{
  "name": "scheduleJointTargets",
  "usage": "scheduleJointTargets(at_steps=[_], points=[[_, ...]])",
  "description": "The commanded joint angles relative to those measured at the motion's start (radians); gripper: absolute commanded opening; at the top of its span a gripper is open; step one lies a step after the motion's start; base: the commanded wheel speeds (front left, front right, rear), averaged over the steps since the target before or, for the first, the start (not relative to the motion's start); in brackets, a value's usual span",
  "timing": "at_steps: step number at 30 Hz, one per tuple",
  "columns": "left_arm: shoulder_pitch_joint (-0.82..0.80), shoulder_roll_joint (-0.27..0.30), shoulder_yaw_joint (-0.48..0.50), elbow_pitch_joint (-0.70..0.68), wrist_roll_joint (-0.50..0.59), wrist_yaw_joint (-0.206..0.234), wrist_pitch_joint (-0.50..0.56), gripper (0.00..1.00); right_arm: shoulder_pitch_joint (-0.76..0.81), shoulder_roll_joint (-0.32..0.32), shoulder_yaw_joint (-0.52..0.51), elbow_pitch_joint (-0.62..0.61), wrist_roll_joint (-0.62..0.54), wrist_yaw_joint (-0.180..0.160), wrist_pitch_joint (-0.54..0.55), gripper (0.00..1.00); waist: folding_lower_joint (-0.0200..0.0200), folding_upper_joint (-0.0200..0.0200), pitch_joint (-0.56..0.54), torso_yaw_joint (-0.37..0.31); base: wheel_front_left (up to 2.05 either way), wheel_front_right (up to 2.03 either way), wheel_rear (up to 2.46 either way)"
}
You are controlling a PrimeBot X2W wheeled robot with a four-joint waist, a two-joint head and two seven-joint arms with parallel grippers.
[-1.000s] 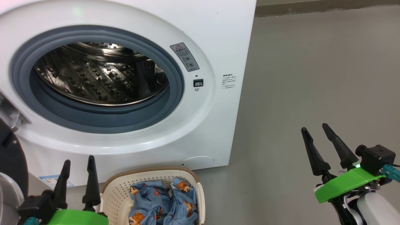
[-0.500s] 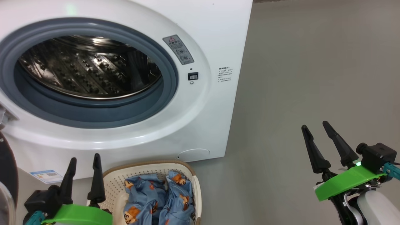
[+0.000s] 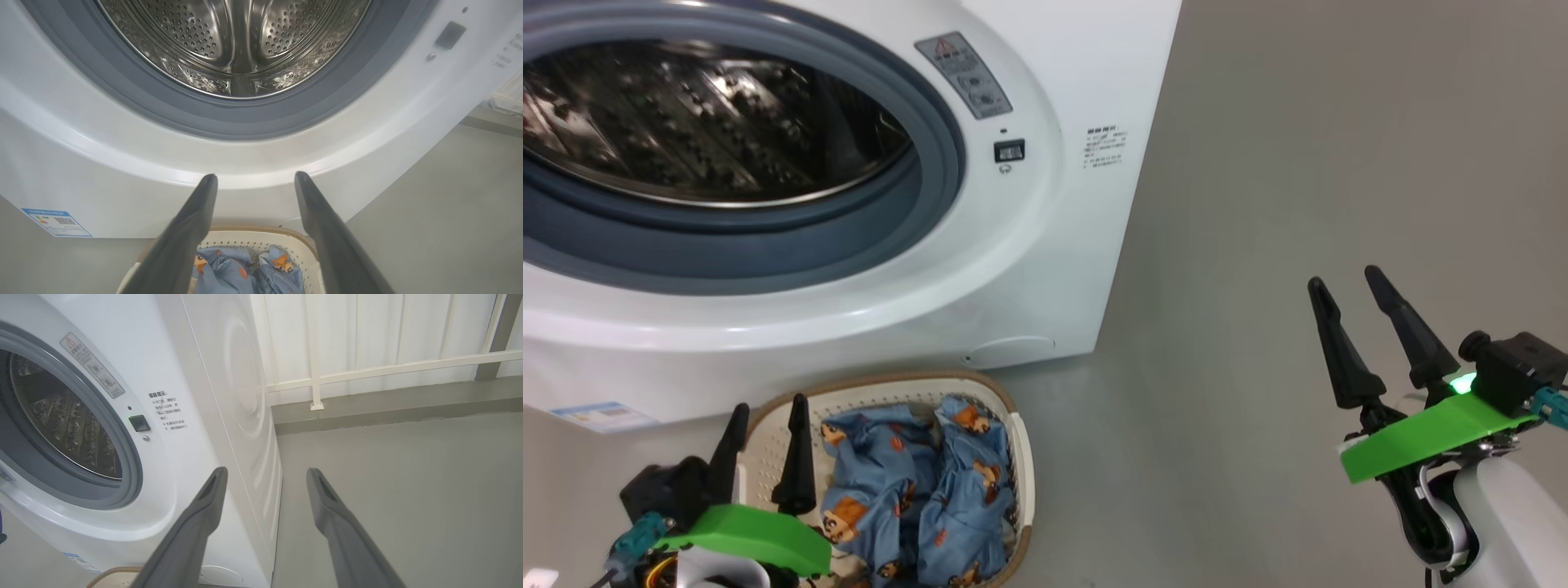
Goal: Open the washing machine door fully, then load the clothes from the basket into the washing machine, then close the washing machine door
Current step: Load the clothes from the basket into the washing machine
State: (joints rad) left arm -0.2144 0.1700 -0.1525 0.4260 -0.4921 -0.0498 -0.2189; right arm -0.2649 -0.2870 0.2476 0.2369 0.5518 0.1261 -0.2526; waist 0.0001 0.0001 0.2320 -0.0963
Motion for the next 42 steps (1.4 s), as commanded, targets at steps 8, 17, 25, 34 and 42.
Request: scheduleJointTargets(at_steps=[8, 17, 25, 34, 42], points=[[-0.138, 0.016, 0.004, 0.164, -0.007, -0.029, 0.001, 1.00, -0.066, 0.000, -0.006, -0.042, -0.019, 0.005, -0.009, 1.00, -0.0001, -0.0001, 0.176, -0.016, 0.00, 0.00, 0.00], [-0.293, -0.006, -0.017, 0.390, -0.032, -0.061, -0.008, 1.00, -0.144, 0.006, -0.003, -0.067, -0.027, 0.005, -0.009, 1.00, -0.0001, -0.0001, 0.344, -0.019, 0.00, 0.00, 0.00], [-0.435, -0.007, -0.039, 0.562, -0.045, -0.076, -0.026, 1.00, -0.209, 0.004, -0.005, -0.084, -0.032, 0.005, -0.009, 1.00, -0.0001, -0.0001, 0.472, -0.021, 0.00, 0.00, 0.00], [-0.569, -0.012, -0.053, 0.739, -0.063, -0.079, -0.033, 1.00, -0.269, -0.008, -0.001, -0.095, -0.037, 0.005, -0.009, 1.00, -0.0001, -0.0001, 0.565, -0.017, 0.00, 0.00, 0.00], [-0.620, -0.017, -0.069, 0.830, -0.057, -0.062, -0.009, 1.00, -0.290, -0.026, -0.006, -0.100, -0.040, 0.005, -0.009, 1.00, -0.0001, -0.0001, 0.598, -0.009, 0.00, 0.00, 0.00]])
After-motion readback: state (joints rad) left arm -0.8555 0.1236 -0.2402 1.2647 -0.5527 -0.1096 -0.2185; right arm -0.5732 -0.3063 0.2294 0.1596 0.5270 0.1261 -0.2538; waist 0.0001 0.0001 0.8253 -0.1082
